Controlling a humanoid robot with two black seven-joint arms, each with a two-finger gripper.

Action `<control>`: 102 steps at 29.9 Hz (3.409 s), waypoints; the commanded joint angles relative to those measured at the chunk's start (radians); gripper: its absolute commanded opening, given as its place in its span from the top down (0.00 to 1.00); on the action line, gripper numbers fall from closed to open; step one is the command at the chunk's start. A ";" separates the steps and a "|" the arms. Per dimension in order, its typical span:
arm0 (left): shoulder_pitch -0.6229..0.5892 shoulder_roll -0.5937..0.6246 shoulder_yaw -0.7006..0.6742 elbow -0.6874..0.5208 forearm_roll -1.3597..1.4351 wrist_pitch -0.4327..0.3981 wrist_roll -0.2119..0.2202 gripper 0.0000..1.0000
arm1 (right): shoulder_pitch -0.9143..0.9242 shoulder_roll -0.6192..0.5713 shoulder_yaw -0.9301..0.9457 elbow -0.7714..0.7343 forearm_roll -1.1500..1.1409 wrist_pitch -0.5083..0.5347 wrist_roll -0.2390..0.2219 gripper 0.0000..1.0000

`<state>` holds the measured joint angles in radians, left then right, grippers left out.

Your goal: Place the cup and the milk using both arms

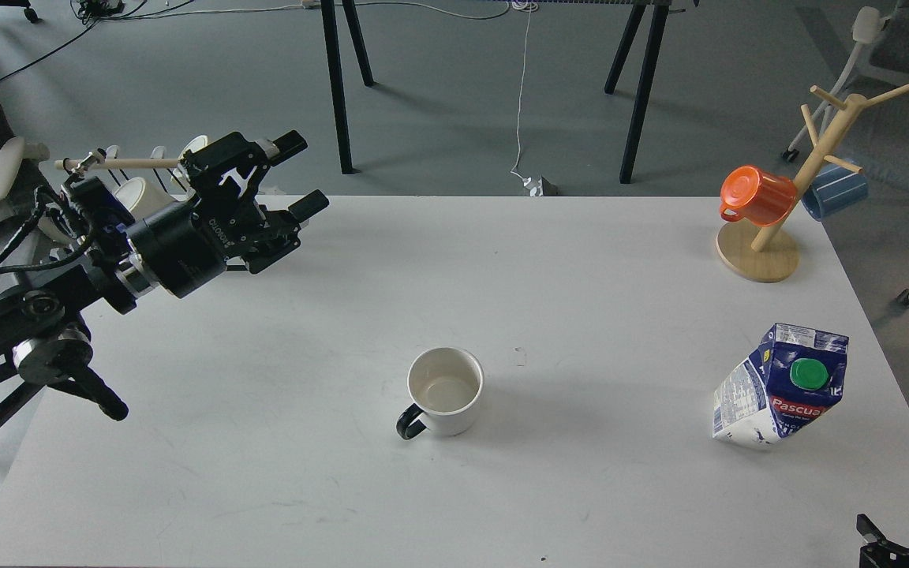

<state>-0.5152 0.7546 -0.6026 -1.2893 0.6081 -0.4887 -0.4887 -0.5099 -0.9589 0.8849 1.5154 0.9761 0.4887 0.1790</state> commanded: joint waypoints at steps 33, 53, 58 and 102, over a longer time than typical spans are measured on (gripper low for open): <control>0.047 -0.043 0.003 0.005 0.073 0.000 0.000 0.15 | 0.301 0.252 -0.043 0.005 -0.123 0.000 0.017 0.02; 0.050 -0.043 0.003 0.033 0.071 0.000 0.000 0.15 | 0.326 0.344 -0.023 0.023 -0.287 0.000 0.065 0.77; 0.050 -0.044 0.003 0.033 0.073 0.000 0.000 0.15 | 0.381 0.354 -0.026 0.078 -0.329 0.000 0.065 0.77; 0.060 -0.044 0.003 0.041 0.073 0.000 0.000 0.14 | 0.485 0.727 -0.155 -0.023 -0.632 -0.228 0.062 0.71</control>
<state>-0.4559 0.7102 -0.5998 -1.2510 0.6811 -0.4887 -0.4887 -0.0248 -0.2343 0.7341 1.4965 0.3548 0.2639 0.2414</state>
